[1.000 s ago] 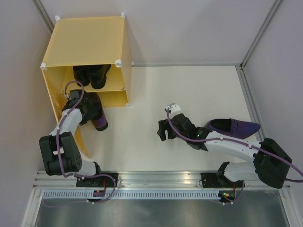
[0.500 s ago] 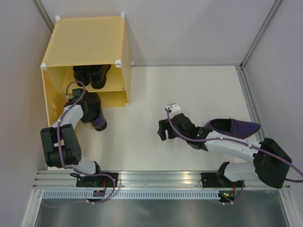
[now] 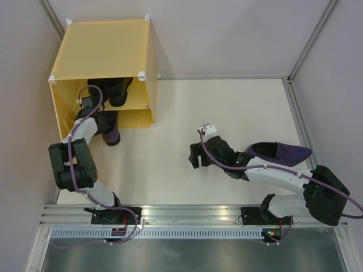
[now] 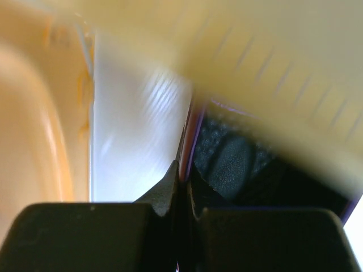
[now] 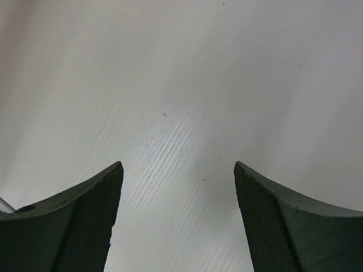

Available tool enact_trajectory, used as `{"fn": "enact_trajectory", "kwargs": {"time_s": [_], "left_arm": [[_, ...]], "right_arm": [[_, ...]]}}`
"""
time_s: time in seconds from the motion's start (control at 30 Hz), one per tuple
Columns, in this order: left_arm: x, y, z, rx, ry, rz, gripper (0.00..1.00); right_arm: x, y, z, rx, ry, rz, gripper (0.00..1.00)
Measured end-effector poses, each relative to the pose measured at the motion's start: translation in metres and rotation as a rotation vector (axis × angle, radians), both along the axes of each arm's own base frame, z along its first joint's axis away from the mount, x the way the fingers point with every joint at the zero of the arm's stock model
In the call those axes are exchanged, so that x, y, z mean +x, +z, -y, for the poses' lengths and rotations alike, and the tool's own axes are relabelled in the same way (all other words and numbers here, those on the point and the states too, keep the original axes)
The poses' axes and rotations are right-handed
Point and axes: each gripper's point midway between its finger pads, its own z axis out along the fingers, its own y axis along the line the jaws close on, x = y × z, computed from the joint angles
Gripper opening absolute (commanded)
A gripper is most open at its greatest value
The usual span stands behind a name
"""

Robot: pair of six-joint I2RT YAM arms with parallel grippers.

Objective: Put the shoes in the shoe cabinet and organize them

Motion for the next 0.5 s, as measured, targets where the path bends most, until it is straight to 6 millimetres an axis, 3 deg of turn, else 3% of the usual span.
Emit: {"fn": "enact_trajectory", "kwargs": {"time_s": [0.17,0.3,0.37,0.47,0.5], "left_arm": [[0.023,-0.001,-0.008,0.037,-0.042,0.002,0.22],[0.032,0.011,-0.015,0.065,-0.045,0.046,0.51],[0.033,0.018,-0.015,0.074,-0.045,0.068,0.54],[0.035,0.030,-0.015,0.083,-0.047,0.111,0.69],[0.034,0.035,-0.014,0.085,-0.047,0.128,0.81]], "right_arm": [[0.000,-0.005,0.000,-0.010,-0.001,-0.008,0.83],[0.000,-0.012,0.001,-0.028,0.000,-0.022,0.83],[0.000,-0.014,0.000,-0.031,0.000,-0.025,0.83],[-0.002,-0.015,-0.001,-0.030,0.009,-0.033,0.83],[-0.002,-0.016,-0.001,-0.029,0.012,-0.035,0.83]]}}
